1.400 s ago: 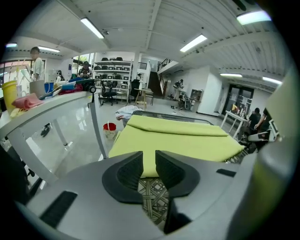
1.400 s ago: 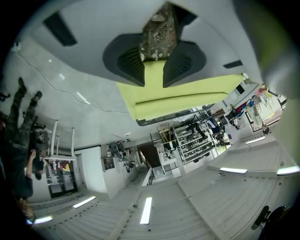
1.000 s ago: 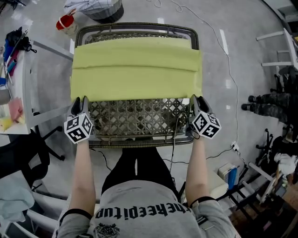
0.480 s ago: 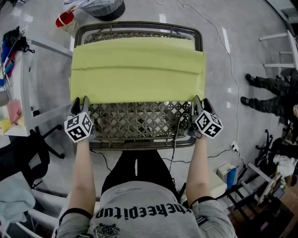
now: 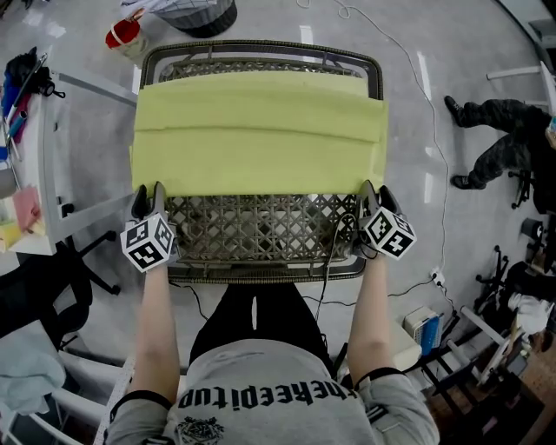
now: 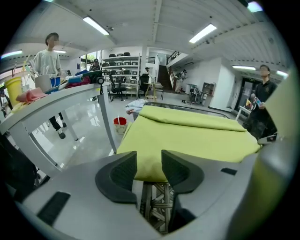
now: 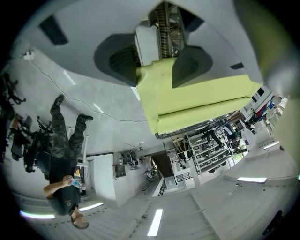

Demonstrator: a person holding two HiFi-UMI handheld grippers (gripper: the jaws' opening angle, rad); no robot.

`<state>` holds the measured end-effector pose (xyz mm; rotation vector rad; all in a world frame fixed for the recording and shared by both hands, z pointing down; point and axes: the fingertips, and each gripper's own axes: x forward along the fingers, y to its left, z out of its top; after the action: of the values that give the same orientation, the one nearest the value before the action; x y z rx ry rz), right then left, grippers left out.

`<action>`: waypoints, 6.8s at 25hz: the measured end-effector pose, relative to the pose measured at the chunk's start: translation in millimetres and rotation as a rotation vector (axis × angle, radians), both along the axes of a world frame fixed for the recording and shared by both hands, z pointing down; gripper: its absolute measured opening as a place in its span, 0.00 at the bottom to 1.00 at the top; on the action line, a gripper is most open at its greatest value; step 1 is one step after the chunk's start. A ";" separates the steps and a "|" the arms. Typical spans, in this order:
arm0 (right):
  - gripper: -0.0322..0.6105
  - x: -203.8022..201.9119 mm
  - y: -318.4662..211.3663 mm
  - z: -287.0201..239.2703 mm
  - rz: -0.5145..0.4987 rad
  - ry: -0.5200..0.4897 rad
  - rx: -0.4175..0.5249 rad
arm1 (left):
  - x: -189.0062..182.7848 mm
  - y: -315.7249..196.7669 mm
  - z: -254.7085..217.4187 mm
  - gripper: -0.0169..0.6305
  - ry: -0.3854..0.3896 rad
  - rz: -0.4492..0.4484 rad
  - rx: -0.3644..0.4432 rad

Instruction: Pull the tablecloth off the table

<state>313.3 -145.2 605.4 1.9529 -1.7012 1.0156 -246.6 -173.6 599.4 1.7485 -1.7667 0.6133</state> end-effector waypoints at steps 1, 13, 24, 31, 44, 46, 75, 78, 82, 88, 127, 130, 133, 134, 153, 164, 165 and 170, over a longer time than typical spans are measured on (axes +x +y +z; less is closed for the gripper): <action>0.42 0.2 0.0 0.1 -0.001 0.001 0.000 | -2.0 0.6 0.5 0.30 -0.008 -0.001 -0.001; 0.42 -1.4 -0.5 -1.6 -0.011 0.007 0.001 | -6.4 -2.2 10.8 0.35 -0.014 -0.047 -0.022; 0.08 -11.4 -7.2 -6.7 0.013 0.041 -0.009 | 2.1 -4.2 13.4 0.07 0.042 -0.063 -0.095; 0.08 -19.4 -10.6 -28.2 -0.003 0.018 0.068 | 4.7 -6.6 -8.3 0.06 0.078 -0.074 -0.033; 0.08 -41.8 -28.8 -68.1 -0.073 -0.009 0.192 | 62.9 -39.6 -71.2 0.06 0.103 0.103 0.156; 0.08 -48.7 -31.8 -75.6 -0.101 -0.008 0.212 | 77.0 -45.9 -80.5 0.06 0.108 0.146 0.185; 0.08 -69.3 -28.0 -101.0 -0.209 -0.051 0.277 | 323.6 -19.3 -114.3 0.06 0.219 0.990 0.260; 0.08 -69.1 -28.5 -102.4 -0.209 -0.051 0.279 | 342.6 -2.6 -104.1 0.06 0.227 1.081 0.219; 0.08 -70.4 -29.3 -102.7 -0.213 -0.048 0.276 | 357.8 13.7 -87.9 0.06 0.226 1.158 0.171; 0.08 -70.2 -28.8 -104.3 -0.214 -0.047 0.277 | 360.7 23.1 -59.1 0.06 0.194 1.156 0.112; 0.08 -209.7 -54.8 -155.9 -0.596 -0.011 0.388 | 230.9 -10.4 -134.3 0.06 0.274 0.691 0.346; 0.08 -223.8 -51.3 -154.4 -0.627 -0.031 0.387 | 225.0 -9.2 -134.7 0.06 0.270 0.681 0.348; 0.08 -239.1 -46.0 -151.9 -0.671 -0.046 0.382 | 222.0 -7.4 -135.0 0.06 0.268 0.673 0.348; 0.08 -244.5 -43.8 -150.3 -0.688 -0.049 0.379 | 221.3 -6.7 -134.9 0.06 0.268 0.672 0.348; 0.08 -278.4 -13.7 -67.6 -0.895 -0.093 0.099 | 221.2 -5.6 -127.2 0.06 0.257 0.656 0.329; 0.10 -284.5 -12.1 -52.2 -0.906 -0.131 0.045 | 222.9 -8.4 -125.7 0.06 0.251 0.655 0.326; 0.10 -284.7 -10.6 -52.1 -0.908 -0.138 0.042 | 223.0 -8.3 -126.0 0.06 0.250 0.655 0.326; 0.14 -288.0 -2.8 -57.0 -0.923 -0.160 0.050 | 224.8 -5.8 -127.1 0.06 0.247 0.655 0.325</action>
<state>25.3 -147.9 548.4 0.8827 -2.3506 0.7593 -21.8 -179.4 472.3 2.5328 -1.1525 0.3437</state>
